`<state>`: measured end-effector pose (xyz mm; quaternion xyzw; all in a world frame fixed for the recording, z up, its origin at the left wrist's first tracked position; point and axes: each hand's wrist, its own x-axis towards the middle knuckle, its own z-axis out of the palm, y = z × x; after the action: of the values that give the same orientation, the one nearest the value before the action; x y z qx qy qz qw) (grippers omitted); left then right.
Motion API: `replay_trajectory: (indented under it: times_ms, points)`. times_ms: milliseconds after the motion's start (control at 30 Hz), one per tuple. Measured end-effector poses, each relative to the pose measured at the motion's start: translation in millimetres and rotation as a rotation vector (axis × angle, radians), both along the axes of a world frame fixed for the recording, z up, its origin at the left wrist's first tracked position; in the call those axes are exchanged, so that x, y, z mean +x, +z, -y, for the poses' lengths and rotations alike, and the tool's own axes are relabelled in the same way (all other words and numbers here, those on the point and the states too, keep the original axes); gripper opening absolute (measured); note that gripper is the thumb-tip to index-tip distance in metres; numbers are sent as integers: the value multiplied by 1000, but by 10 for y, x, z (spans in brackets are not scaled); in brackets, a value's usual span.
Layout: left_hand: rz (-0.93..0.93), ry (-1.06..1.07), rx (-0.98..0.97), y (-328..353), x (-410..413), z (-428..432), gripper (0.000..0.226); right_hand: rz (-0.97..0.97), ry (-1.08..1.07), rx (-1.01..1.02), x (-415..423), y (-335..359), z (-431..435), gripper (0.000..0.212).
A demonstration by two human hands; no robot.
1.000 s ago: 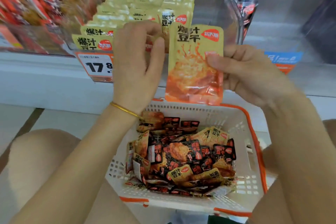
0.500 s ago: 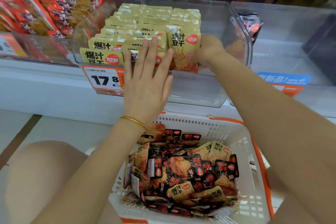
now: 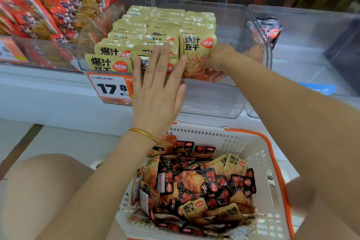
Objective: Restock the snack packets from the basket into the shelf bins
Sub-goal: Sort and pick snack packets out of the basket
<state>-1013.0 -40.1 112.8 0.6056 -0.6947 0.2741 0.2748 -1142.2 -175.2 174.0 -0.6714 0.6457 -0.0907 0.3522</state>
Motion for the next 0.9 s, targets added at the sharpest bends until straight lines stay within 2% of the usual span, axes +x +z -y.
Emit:
replay_trajectory:
  times_ms: [133, 233, 333, 400, 467, 533, 600, 667, 767, 833, 900]
  points:
    - [-18, -15, 8, 11, 4, -18, 45, 8, 2, -41, -27, 45, -42, 29]
    - [-45, -64, -27, 35, -28, -67, 44, -31, 5, -192, -59, 190, -171, 22]
    - [-87, -169, -76, 28, -93, -197, 41, 110, -38, -443, -163, 355, -482, 25]
    - [-108, -218, -97, -6, -153, -317, 37, 273, -3, -546, -319, 398, -878, 19]
    - [-127, -243, -46, -104, -233, -454, 33, 399, 79, -444, -485, 267, -1318, 20]
    - [-145, -281, 66, -233, -318, -544, 31, 374, 141, -215, -613, -110, -1581, 13]
    - [-128, -312, 213, -381, -381, -557, 31, 256, 180, -4, -655, -650, -1646, 9]
    - [-93, -334, 377, -555, -402, -523, 30, 80, 254, 144, -657, -1286, -1578, 14]
    - [-38, -301, 616, -761, -369, -490, 33, -227, 348, 213, -713, -2116, -1532, 12]
    - [-53, -266, 726, -795, -348, -470, 36, -211, 390, 264, -778, -2434, -1597, 16]
    - [-79, -250, 767, -791, -342, -436, 34, -185, 516, 351, -772, -2586, -1696, 31]
